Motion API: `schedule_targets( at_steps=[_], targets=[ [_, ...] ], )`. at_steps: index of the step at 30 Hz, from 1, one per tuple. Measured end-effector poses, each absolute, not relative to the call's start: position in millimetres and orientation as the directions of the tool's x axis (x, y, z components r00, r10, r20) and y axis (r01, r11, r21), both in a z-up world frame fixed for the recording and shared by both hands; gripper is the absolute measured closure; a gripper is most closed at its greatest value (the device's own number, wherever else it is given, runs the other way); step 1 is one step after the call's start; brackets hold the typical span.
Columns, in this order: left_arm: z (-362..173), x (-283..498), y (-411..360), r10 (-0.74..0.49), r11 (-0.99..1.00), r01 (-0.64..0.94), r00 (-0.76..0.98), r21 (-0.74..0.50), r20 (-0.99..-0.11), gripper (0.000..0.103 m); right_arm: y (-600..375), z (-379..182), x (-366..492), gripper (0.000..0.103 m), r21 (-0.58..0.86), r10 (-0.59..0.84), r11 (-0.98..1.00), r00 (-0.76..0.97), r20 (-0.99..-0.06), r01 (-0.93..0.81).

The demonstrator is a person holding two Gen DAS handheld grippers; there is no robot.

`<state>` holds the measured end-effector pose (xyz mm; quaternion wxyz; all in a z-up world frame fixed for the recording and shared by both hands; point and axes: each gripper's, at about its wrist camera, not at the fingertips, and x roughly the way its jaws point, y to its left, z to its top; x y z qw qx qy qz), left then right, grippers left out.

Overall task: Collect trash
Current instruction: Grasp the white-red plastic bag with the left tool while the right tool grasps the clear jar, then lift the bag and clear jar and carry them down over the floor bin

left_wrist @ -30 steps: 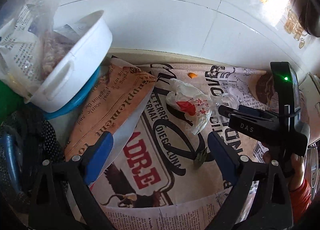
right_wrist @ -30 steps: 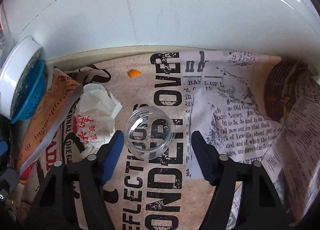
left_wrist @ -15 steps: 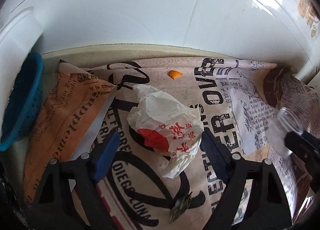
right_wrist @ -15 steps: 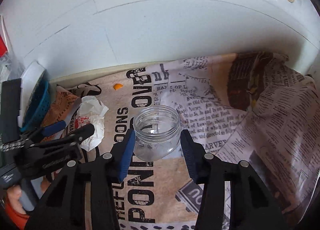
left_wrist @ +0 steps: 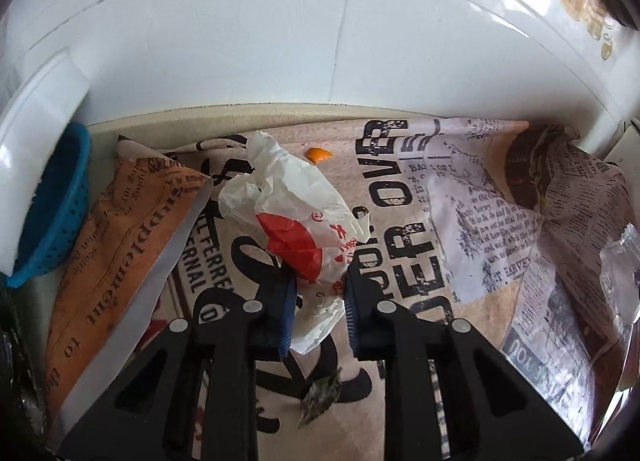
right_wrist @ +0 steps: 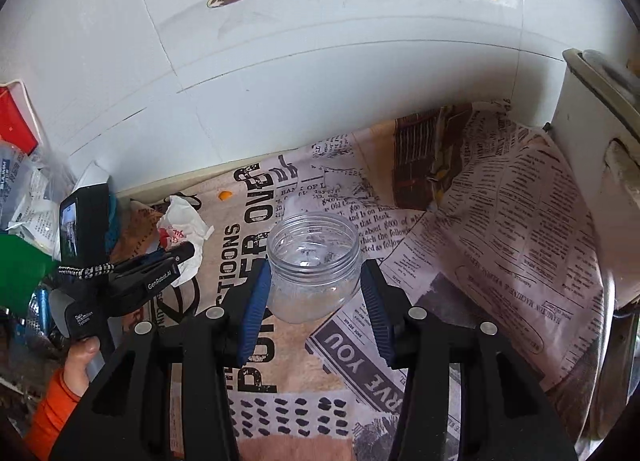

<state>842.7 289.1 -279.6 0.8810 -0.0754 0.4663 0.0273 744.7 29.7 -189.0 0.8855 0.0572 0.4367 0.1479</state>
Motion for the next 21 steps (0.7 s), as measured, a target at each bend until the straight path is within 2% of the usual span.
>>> schedule_targets(
  at_steps=[10, 21],
  targets=[
    [-187.8, 740.9, 230.0, 0.003, 0.99, -0.106, 0.678, -0.093, -0.735, 0.082, -19.0, -140.3, 682.6, 0.06, 0.261, 0.39, 0.92, 0.623, -0.678, -0.292],
    [-126.0, 616.0, 145.8, 0.063, 0.982, -0.166, 0.748, -0.094, -0.661, 0.082, -76.5, -101.4, 598.4, 0.06, 0.253, 0.491, 0.863, 0.612, -0.62, -0.437]
  ],
)
